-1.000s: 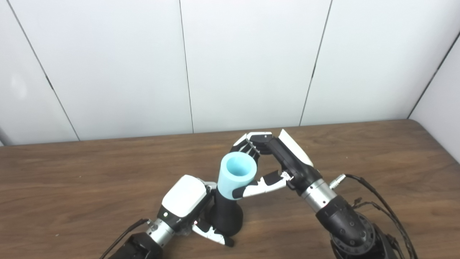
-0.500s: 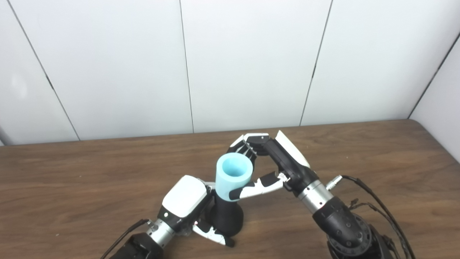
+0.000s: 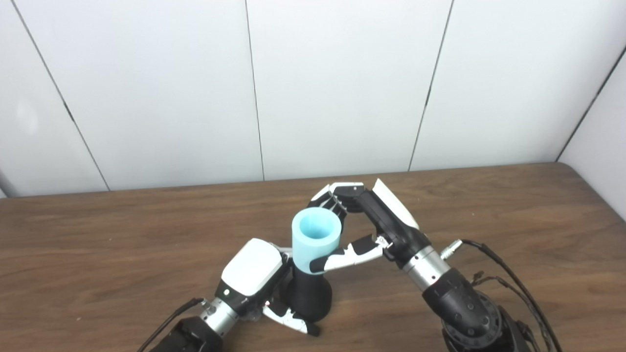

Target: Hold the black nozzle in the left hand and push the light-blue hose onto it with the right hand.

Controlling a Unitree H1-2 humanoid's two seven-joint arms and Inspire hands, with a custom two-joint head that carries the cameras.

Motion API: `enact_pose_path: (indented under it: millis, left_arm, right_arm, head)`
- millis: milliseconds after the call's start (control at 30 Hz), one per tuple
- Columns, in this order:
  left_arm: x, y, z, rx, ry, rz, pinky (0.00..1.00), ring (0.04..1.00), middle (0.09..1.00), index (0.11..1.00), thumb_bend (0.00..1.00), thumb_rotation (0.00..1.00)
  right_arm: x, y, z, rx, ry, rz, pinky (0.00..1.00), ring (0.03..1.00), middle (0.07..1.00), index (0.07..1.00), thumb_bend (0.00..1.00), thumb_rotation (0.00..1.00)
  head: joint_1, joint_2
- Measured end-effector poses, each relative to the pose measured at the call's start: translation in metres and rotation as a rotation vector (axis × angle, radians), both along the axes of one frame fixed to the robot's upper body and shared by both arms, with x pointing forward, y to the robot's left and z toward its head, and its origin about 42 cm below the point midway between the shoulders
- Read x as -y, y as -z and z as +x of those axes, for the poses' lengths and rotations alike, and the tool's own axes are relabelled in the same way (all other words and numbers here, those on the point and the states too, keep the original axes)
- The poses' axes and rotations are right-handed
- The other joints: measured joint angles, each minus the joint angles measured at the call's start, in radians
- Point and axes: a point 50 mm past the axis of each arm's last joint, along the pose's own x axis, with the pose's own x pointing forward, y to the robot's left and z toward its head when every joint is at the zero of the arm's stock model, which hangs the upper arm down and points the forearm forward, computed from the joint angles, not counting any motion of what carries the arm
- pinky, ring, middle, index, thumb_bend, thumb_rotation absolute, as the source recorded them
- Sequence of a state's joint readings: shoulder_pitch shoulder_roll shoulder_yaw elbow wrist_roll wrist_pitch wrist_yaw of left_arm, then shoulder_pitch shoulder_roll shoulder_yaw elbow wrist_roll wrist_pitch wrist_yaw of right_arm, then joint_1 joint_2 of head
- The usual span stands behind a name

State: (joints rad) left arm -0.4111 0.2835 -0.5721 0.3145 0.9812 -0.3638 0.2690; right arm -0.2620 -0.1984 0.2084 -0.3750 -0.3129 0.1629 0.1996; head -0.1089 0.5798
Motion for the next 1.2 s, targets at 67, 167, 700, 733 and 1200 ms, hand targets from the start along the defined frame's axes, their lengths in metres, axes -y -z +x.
enact_pose_path:
  millis: [67,167,700,733,1200]
  left_arm:
    - [0.0,0.0,0.0,0.0,0.0,0.0,0.13,0.188,0.471,0.479,0.53,0.0]
    - [0.0,0.0,0.0,0.0,0.0,0.0,0.14,0.199,0.471,0.479,0.53,0.0]
    - [0.0,0.0,-0.001,-0.001,0.0,0.0,0.14,0.196,0.471,0.479,0.53,0.0]
    - [0.0,0.0,-0.001,-0.001,0.0,0.0,0.14,0.195,0.471,0.479,0.53,0.0]
    - [0.001,-0.001,-0.002,-0.001,0.001,0.0,0.14,0.197,0.471,0.479,0.53,0.0]
  right_arm:
    - [0.0,0.0,0.0,-0.001,-0.001,-0.001,0.3,0.408,0.463,0.523,0.52,0.0]
    - [-0.001,0.001,0.0,-0.003,-0.001,-0.004,0.3,0.407,0.463,0.523,0.52,0.0]
    - [-0.001,0.004,0.001,-0.012,-0.002,-0.008,0.29,0.4,0.461,0.526,0.52,0.0]
    - [-0.001,0.004,0.001,-0.013,-0.003,-0.009,0.29,0.4,0.461,0.526,0.52,0.0]
    - [-0.002,0.02,-0.002,-0.059,0.001,-0.025,0.29,0.4,0.47,0.524,0.52,0.0]
  head:
    - [0.0,0.002]
    - [0.0,0.003]
    - [0.002,0.006]
    - [0.002,0.006]
    - [0.002,0.009]
